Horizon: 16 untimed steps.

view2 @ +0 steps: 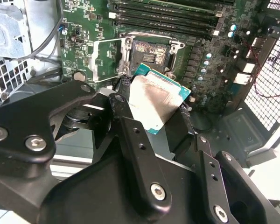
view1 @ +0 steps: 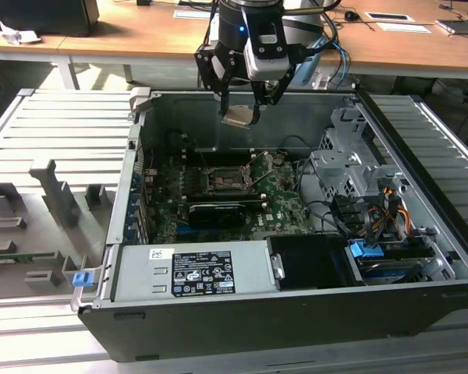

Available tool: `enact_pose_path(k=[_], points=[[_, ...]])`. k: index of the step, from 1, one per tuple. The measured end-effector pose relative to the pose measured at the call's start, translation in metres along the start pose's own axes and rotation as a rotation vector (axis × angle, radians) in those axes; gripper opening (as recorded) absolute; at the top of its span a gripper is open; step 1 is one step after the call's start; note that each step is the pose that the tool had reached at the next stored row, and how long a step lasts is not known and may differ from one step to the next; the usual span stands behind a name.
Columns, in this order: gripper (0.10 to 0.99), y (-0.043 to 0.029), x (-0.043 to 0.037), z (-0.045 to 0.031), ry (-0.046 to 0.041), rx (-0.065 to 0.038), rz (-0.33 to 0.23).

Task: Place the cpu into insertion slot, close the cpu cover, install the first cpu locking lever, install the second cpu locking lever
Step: 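Place the cpu into insertion slot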

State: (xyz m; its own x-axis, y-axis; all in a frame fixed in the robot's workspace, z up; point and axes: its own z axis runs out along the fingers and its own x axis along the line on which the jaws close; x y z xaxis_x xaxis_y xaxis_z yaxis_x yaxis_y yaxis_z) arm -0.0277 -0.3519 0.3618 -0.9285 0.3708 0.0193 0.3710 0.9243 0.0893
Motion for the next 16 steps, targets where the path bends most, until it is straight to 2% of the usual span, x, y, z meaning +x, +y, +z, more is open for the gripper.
enact_pose_path(k=[16], points=[[0.541, 0.0, 0.0, 0.0001, -0.005, -0.001, 0.056]])
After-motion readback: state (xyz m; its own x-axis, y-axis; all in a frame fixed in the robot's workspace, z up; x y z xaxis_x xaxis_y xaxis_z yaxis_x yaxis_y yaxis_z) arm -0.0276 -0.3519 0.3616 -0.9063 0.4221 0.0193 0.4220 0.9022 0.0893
